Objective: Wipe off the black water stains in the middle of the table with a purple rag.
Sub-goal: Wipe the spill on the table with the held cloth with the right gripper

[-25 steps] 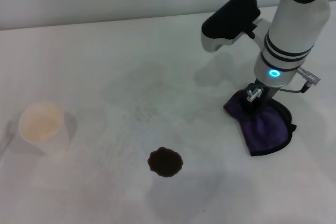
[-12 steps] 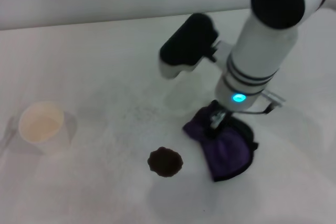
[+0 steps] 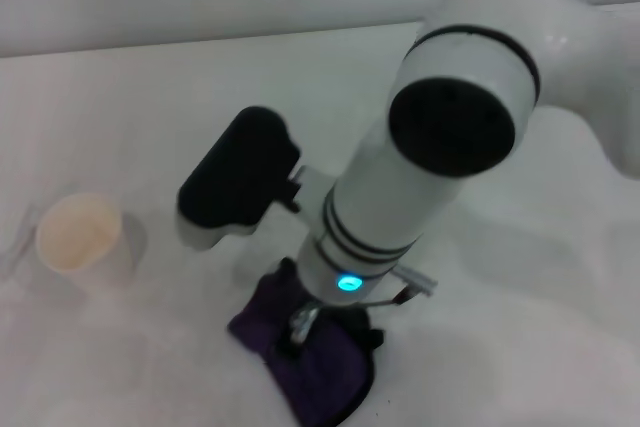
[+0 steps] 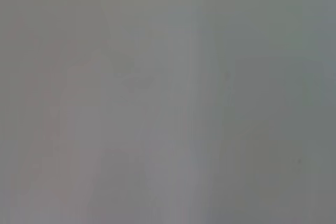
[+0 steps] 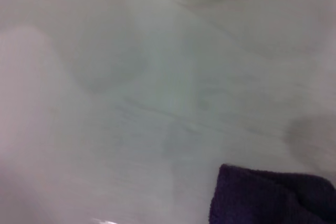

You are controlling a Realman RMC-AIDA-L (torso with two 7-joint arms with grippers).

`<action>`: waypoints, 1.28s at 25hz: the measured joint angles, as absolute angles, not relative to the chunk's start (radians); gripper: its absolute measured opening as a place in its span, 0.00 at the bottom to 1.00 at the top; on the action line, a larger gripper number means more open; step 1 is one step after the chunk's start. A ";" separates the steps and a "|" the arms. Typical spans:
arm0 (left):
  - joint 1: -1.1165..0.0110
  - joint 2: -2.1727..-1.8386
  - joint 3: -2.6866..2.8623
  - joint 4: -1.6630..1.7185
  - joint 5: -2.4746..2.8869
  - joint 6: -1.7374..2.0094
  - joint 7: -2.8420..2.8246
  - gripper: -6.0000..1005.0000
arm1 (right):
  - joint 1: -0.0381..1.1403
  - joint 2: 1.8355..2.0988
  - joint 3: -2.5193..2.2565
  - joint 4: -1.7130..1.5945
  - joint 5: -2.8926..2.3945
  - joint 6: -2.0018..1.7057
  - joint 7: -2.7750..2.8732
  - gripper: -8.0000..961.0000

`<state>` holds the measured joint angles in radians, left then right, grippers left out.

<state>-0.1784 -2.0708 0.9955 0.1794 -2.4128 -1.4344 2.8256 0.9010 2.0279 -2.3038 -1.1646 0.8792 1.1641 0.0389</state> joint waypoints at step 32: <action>-0.156 -2.079 1.003 0.168 -2.406 -1.440 2.825 0.89 | 0.876 2.028 -2.292 -1.255 0.792 1.239 0.073 0.02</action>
